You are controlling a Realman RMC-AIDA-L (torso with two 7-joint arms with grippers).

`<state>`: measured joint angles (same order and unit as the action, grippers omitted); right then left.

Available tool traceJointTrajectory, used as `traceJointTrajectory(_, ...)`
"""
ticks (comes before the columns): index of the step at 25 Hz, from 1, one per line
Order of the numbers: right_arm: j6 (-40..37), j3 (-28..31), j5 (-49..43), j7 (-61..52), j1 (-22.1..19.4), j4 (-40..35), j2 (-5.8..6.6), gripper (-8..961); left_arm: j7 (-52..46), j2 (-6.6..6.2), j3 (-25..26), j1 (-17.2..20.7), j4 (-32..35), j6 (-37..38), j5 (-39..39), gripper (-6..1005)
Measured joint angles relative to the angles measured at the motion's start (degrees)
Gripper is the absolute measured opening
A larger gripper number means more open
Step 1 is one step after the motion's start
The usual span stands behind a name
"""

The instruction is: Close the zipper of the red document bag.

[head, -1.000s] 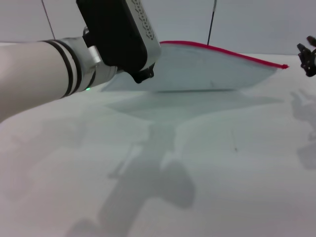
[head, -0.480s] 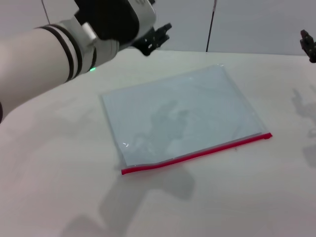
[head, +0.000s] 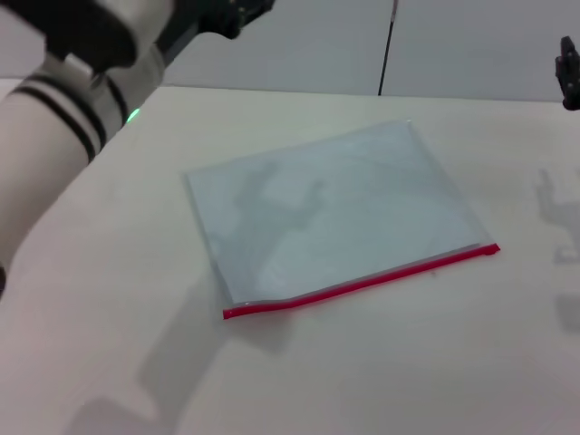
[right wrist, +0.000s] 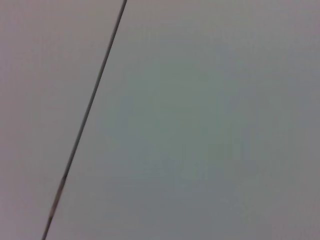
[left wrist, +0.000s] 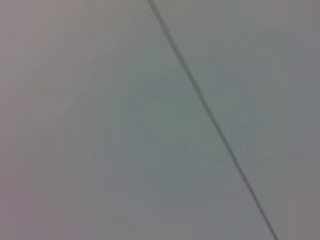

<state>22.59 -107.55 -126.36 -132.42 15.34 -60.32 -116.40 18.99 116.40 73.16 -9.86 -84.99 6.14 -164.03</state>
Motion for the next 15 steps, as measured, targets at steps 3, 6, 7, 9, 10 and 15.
traceJointTrajectory(3, 10.14, -4.99, 0.00, -6.31, 0.78, 5.53, 0.00, 489, -2.54, 0.02, -0.30, -1.07, 8.98, 12.54, 2.00, 878)
traceJointTrajectory(6, 19.67, -9.80, -0.02, -15.11, 2.25, 12.33, 0.01, 488, -3.35, 0.04, -0.93, -3.75, 20.78, 25.19, 5.54, 878)
traceJointTrajectory(7, 22.66, -11.06, -0.03, -18.08, 2.94, 15.01, 0.02, 488, -3.37, 0.05, -1.02, -4.73, 23.94, 27.83, 6.44, 878)
traceJointTrajectory(9, 27.63, -13.00, -0.03, -23.57, 4.49, 21.05, -0.04, 488, -3.54, 0.11, -1.52, -7.10, 31.32, 33.10, 8.90, 878)
traceJointTrajectory(10, 29.49, -13.66, -0.01, -25.54, 5.08, 23.43, -0.05, 488, -3.54, 0.11, -1.52, -7.10, 31.32, 33.10, 8.90, 878)
traceJointTrajectory(15, 32.60, -16.78, 4.83, -28.68, 7.38, 30.52, -0.15, 488, -4.20, 0.22, -5.10, -10.29, 45.13, 46.04, 18.06, 878)
